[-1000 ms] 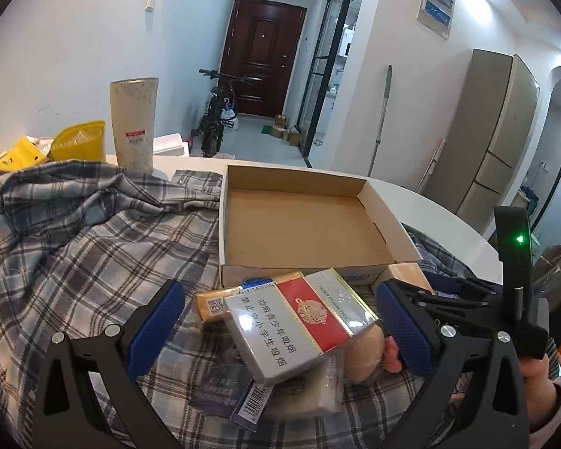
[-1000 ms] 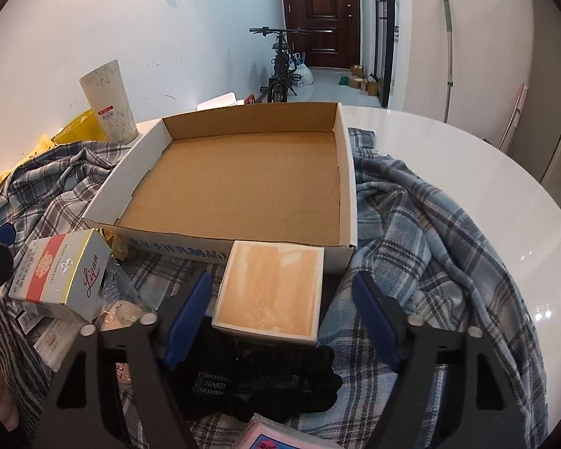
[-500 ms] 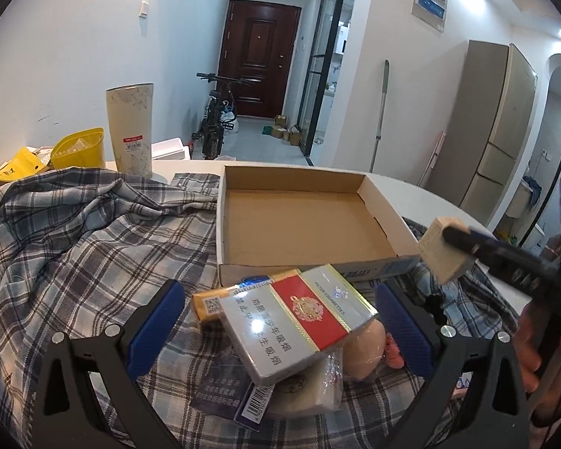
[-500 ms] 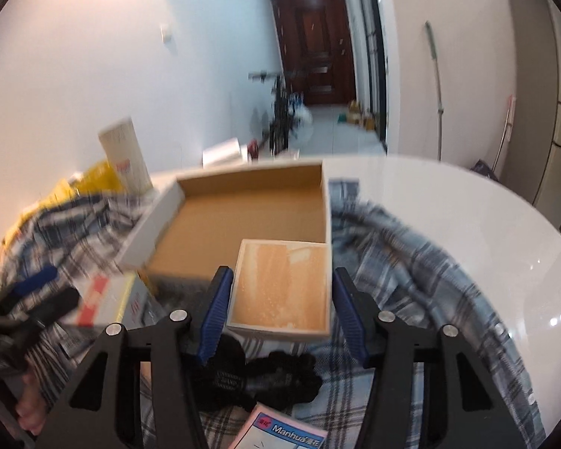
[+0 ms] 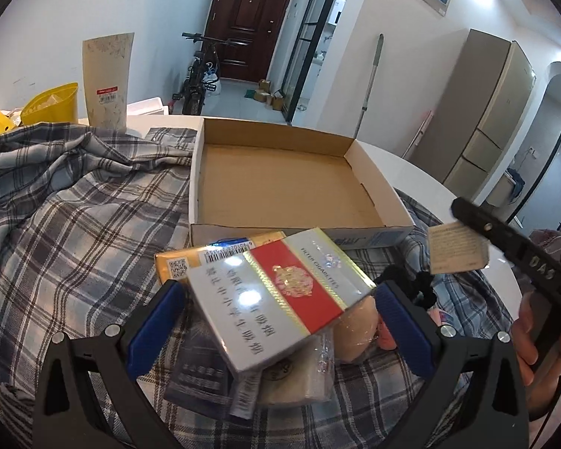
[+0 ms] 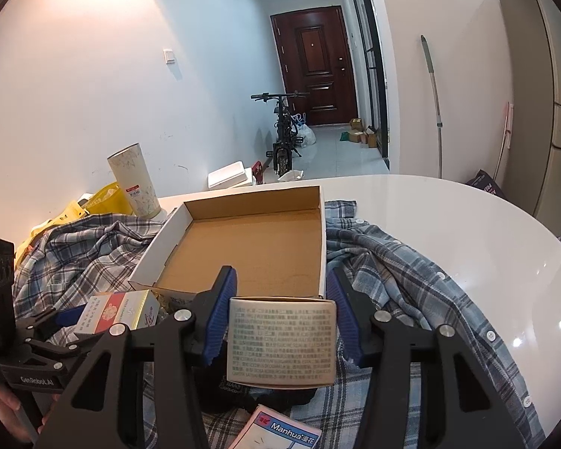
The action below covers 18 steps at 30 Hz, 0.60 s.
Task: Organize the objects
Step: 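Lift the cream box with the right tool while the left tool grasps the red-and-white pack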
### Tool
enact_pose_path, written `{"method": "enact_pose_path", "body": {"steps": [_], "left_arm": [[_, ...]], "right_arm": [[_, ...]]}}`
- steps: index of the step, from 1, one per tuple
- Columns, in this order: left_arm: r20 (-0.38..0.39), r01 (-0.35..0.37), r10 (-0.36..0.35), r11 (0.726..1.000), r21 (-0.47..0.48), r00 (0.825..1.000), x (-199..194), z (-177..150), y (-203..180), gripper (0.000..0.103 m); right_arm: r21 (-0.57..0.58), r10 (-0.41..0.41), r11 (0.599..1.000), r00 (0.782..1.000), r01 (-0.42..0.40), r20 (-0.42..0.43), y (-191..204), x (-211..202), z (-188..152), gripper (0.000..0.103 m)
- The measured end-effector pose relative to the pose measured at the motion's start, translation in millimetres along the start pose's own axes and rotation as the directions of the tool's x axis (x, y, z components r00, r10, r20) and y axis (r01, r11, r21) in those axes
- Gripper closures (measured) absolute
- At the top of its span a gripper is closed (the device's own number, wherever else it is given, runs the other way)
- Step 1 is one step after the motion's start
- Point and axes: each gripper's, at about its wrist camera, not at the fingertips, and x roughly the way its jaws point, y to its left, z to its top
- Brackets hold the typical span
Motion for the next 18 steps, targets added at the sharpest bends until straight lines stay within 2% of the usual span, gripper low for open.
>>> {"method": "enact_pose_path", "body": {"steps": [6,11,14,18], "left_arm": [[-0.062,-0.016,0.022,0.996,0.083,0.998,8.0,-5.1,-12.6,0.000],[-0.107,-0.013,0.027,0.992,0.128,0.994,12.9,-10.0,-19.7,0.022],[-0.101,-0.023,0.040,0.987,0.157,0.994,9.8,-12.2,-24.6,0.033],[-0.096,0.007,0.012,0.980,0.198,0.995,1.5,-13.6,-31.2,0.033]], "right_arm": [[0.023,0.027,0.999,0.993,-0.025,-0.116,-5.3,17.7,-7.9,0.053],[0.008,0.019,1.000,0.989,-0.018,-0.145,-5.1,21.7,-12.3,0.053],[-0.013,0.014,1.000,0.986,-0.017,-0.167,-1.9,24.4,-14.5,0.053],[-0.037,-0.005,0.999,0.976,-0.003,-0.218,0.3,31.5,-19.1,0.053]]}}
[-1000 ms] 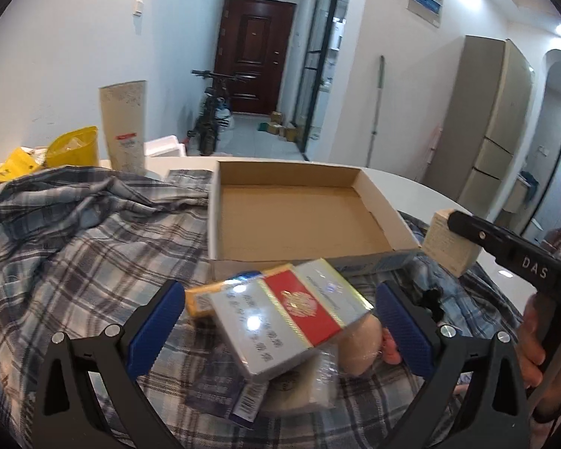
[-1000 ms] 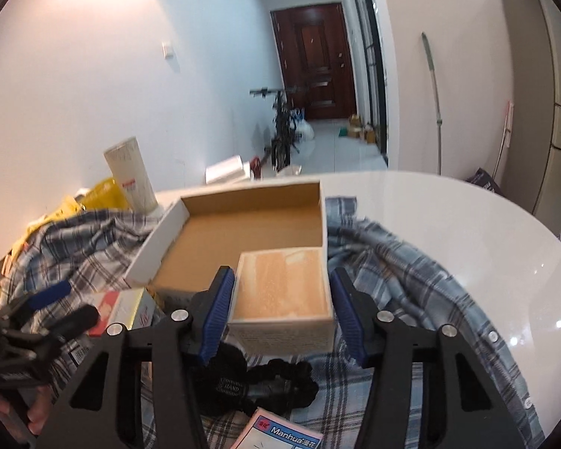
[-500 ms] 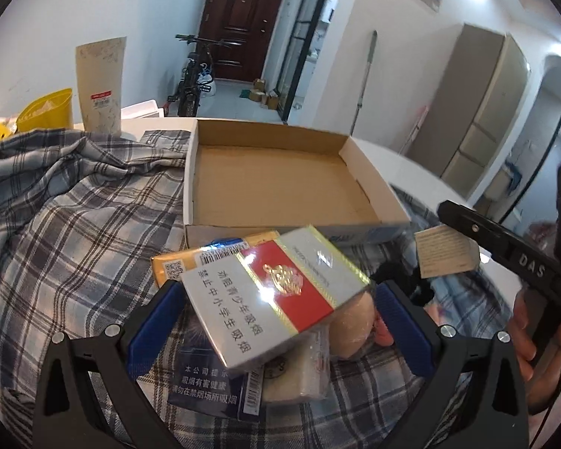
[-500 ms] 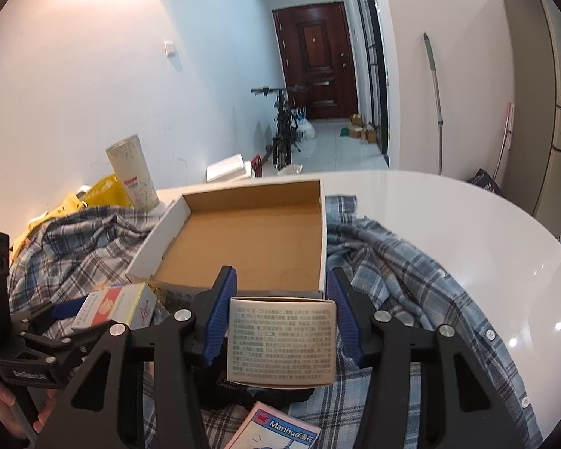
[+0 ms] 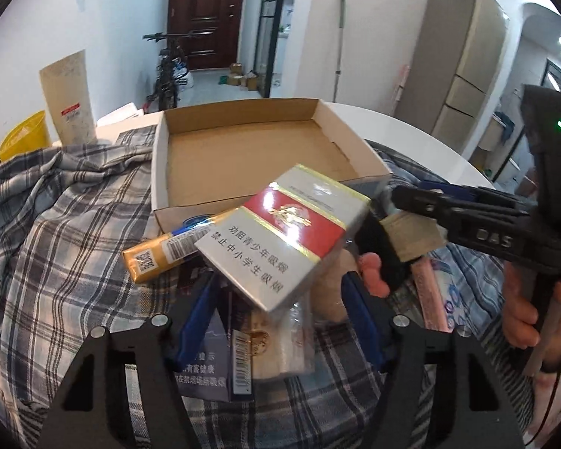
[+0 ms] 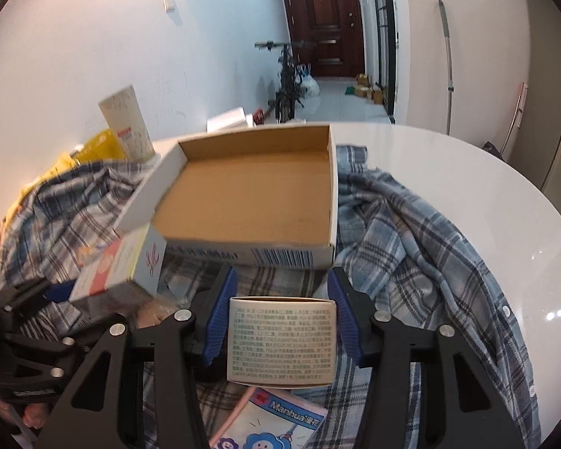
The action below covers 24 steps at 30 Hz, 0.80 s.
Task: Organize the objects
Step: 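Lift the cream box with the right tool while the left tool grasps the red-and-white pack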
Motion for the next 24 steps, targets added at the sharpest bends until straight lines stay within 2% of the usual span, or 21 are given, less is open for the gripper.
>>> {"method": "enact_pose_path", "body": {"steps": [1,2,3,5,7,12,14,17,19,20,22,24], "left_arm": [[0.002,-0.008,0.008,1.000,0.014,1.000,-1.9,-0.3,-2.1,0.031],[-0.002,-0.049,0.049,0.998,0.035,0.999,-3.7,-0.9,-5.4,0.021],[0.005,-0.097,0.097,0.993,0.060,0.995,-5.4,-1.4,-9.4,0.016],[0.061,-0.165,0.158,0.976,0.142,0.986,-11.5,-1.5,-21.1,0.014],[0.061,-0.193,0.185,0.965,0.179,0.981,-11.1,3.9,-27.4,0.014],[0.041,-0.145,0.140,0.967,0.207,0.989,-4.9,20.9,-26.4,0.014],[0.007,-0.107,0.108,0.974,0.198,0.994,1.7,28.4,-18.0,0.014],[-0.048,-0.004,0.010,0.992,0.122,0.999,12.8,37.8,0.3,0.014],[-0.059,0.078,-0.074,0.995,0.069,0.995,17.2,39.8,10.2,0.014],[-0.061,0.097,-0.093,0.993,0.061,0.994,17.5,38.8,11.9,0.019],[-0.060,0.092,-0.087,0.992,0.082,0.994,17.0,35.5,8.8,0.027],[-0.061,0.087,-0.081,0.991,0.101,0.995,15.2,32.5,5.5,0.029]], "right_arm": [[-0.005,-0.006,1.000,1.000,0.006,-0.005,0.7,0.4,-0.6,0.053],[-0.012,-0.012,1.000,1.000,0.011,-0.013,1.1,1.1,-1.2,0.053],[-0.020,-0.018,1.000,0.999,0.017,-0.028,1.9,3.0,-1.9,0.053],[-0.029,-0.018,0.999,0.999,0.017,-0.047,2.5,5.4,-4.0,0.053],[-0.034,-0.018,0.999,0.998,0.016,-0.060,4.0,7.2,-5.7,0.053],[-0.044,-0.020,0.999,0.997,0.017,-0.068,5.1,7.6,-6.5,0.052],[-0.032,-0.011,0.999,0.997,0.009,-0.071,2.6,7.6,-5.9,0.052],[-0.022,-0.001,1.000,0.997,0.000,-0.074,0.7,7.1,-4.8,0.052],[-0.025,0.000,1.000,0.997,-0.001,-0.072,1.2,6.3,-4.6,0.052],[-0.029,-0.001,1.000,0.997,-0.001,-0.071,1.8,6.0,-4.7,0.052],[-0.035,-0.001,0.999,0.997,-0.001,-0.071,3.1,5.9,-4.9,0.052],[-0.036,0.000,0.999,0.997,-0.002,-0.072,3.5,6.1,-5.2,0.052]]}}
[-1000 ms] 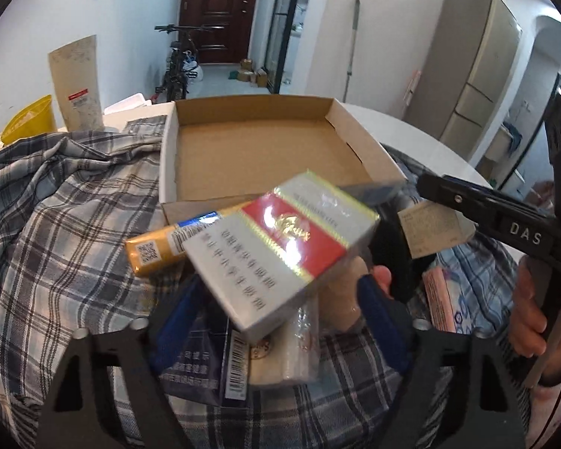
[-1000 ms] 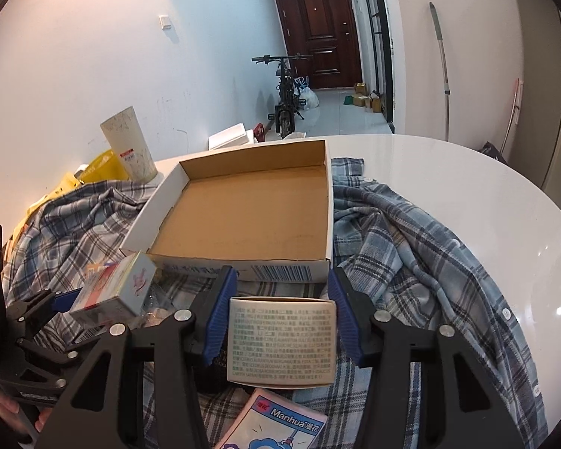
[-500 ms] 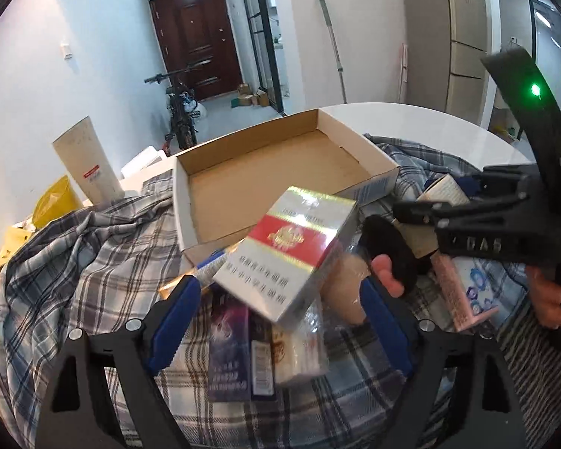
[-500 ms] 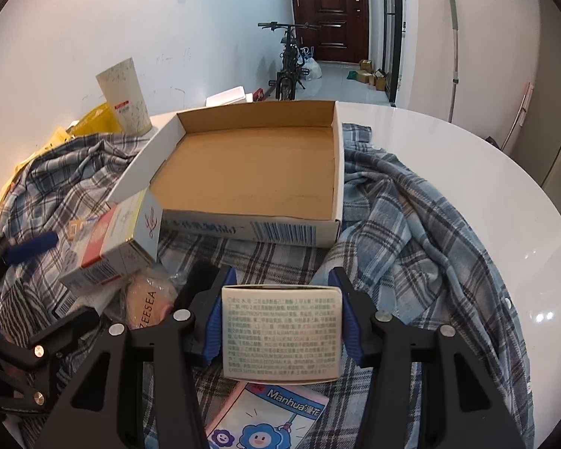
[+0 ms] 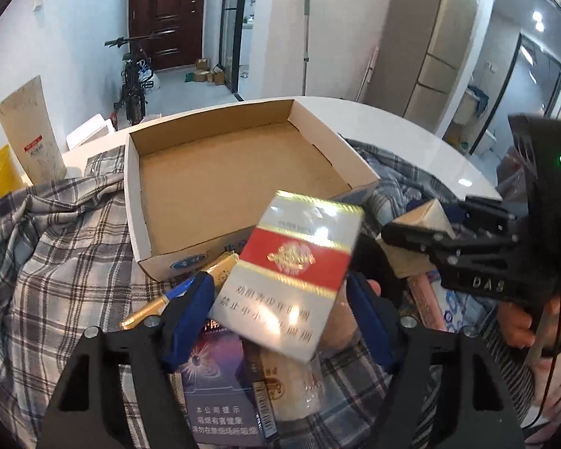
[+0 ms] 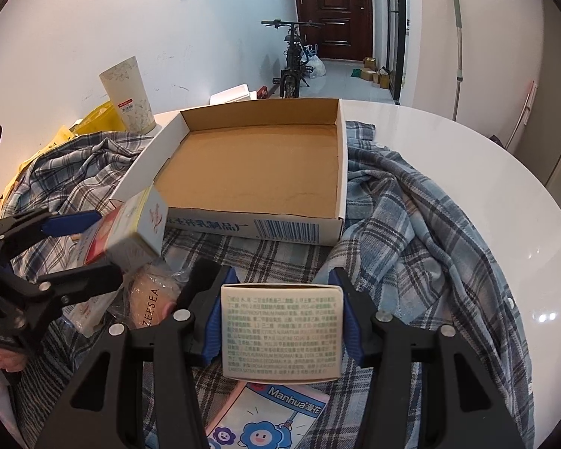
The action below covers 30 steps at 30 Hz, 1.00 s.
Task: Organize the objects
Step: 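Lift the cream box with the right tool while the left tool grasps the red-and-white pack, then drop the red-and-white pack into the cardboard box with the left tool while the right holds the cream box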
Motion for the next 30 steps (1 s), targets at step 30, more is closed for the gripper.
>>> {"method": "enact_pose_path", "body": {"steps": [30], "left_arm": [[0.496,-0.163,0.192,0.981,-0.102,0.847,-82.9,-19.4,-0.6,0.045]], "right_arm": [[0.051,0.066,0.995,0.958,-0.083,0.280,-6.3,-47.8,5.4,0.053]]}}
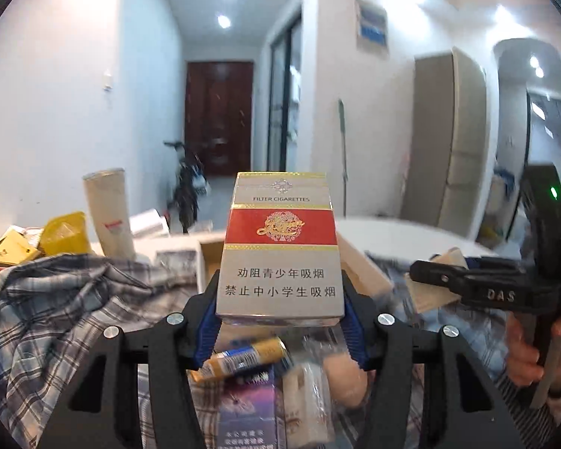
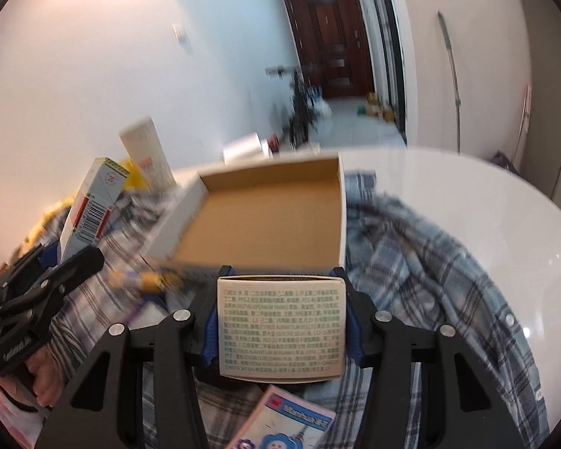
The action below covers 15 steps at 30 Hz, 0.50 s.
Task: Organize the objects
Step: 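Drop the red-and-white pack into the cardboard box with the left tool while the right holds the cream box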
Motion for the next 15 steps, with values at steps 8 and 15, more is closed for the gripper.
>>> {"method": "enact_pose_path", "body": {"steps": [8,15], "left_arm": [[0.042,-0.037,0.038,0.999,-0.030,0.998,-5.9,18.8,9.3,0.045],[-0.012,-0.062,0.061,0.998,-0.027,0.998,-13.2,70.6,0.4,0.045]], "right_arm": [[0.020,0.050,0.998,0.995,-0.051,0.084,0.1,-12.5,8.7,0.053],[-0.006,-0.046,0.999,0.994,0.047,0.104,10.1,-26.8,29.9,0.053]]}}
